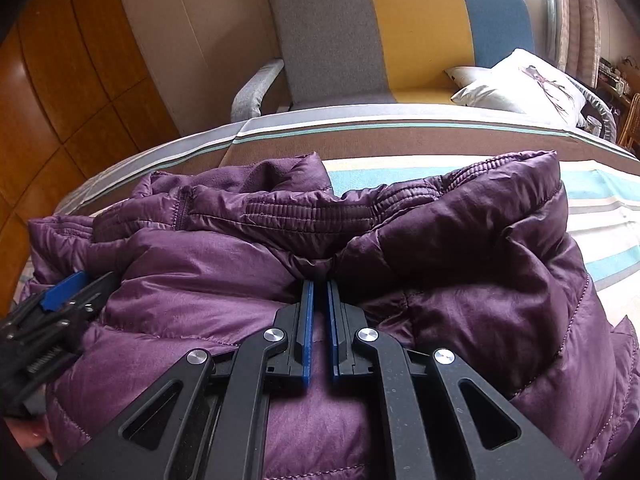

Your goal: Fold large clothes

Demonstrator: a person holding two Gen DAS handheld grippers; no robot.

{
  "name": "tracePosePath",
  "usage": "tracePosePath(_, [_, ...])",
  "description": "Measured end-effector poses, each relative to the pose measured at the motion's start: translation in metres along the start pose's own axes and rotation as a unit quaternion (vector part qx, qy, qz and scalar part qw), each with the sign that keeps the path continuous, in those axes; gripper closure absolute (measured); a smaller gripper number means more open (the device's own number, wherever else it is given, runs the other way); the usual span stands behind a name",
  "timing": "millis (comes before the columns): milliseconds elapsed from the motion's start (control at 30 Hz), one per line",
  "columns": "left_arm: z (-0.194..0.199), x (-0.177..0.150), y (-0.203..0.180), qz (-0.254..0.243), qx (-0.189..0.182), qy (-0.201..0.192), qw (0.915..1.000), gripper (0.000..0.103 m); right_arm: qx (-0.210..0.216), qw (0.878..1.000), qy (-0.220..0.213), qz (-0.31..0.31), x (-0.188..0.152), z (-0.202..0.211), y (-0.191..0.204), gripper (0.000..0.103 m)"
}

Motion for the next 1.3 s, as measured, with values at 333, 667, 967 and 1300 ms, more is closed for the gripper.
tracePosePath(333, [-0.011,0.003,0.074,0.072,0.074,0.006,0.9947,0.011,-0.001,1.000,-0.006,-0.001,-0.002,0.003,-0.001,0.097])
tracePosePath(667, [-0.005,-0.007,0.069,0.063,0.083,0.012,0.9944,0.007,0.012,1.000,0.001,-0.006,-0.001,0.006,0.000,0.097])
tracePosePath(967, [0.058,-0.045,0.076,0.089,0.043,-0.026,0.9947,0.002,0.053,0.998,-0.015,0.004,-0.019,0.066,0.004,0.097])
tracePosePath(1300, [0.082,-0.123,0.129,0.199,0.027,-0.035,0.9790,0.002,0.085,0.996,-0.029,0.019,-0.080,0.118,0.025,0.097])
Point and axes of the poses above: each gripper's, at about its wrist camera, not at the fingertips, and z roughly against the way its jaws point, y to its left, x to its top, the point moved 8 cm from there along -z, roughly the way its jaws point, and after that the axes turned 10 degrees about y, right-handed, at the moved point
